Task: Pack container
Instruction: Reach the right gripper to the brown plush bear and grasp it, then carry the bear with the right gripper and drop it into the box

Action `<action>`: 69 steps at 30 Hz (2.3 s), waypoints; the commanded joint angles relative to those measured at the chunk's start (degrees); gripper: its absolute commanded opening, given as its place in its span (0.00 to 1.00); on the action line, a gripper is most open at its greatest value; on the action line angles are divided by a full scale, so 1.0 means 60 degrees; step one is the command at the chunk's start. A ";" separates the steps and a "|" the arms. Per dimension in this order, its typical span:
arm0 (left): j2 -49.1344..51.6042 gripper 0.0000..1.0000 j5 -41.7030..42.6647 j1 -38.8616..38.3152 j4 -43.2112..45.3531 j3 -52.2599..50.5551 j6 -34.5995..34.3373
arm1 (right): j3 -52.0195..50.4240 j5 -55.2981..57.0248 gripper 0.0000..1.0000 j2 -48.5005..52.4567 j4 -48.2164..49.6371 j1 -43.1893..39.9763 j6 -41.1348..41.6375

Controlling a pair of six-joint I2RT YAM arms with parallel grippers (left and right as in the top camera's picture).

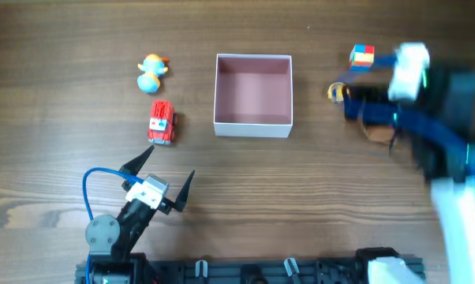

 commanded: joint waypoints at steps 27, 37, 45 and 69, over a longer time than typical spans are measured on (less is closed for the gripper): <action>-0.0076 1.00 0.0047 0.0044 -0.0015 -0.0040 0.0149 | 0.2794 0.0845 1.00 0.7949 -0.1053 -0.2667 0.1118; -0.0076 1.00 0.0044 0.0044 -0.0015 -0.0040 0.0149 | 0.2790 0.0845 0.71 0.9096 -0.1096 -0.2696 0.1945; -0.0076 1.00 0.0044 0.0044 -0.0015 -0.0040 0.0149 | 0.2805 0.0776 0.33 0.9016 -0.1683 -0.2692 0.2033; -0.0076 1.00 0.0044 0.0044 -0.0015 -0.0040 0.0149 | 0.2991 -0.0739 0.31 0.4273 0.1075 0.2299 0.3238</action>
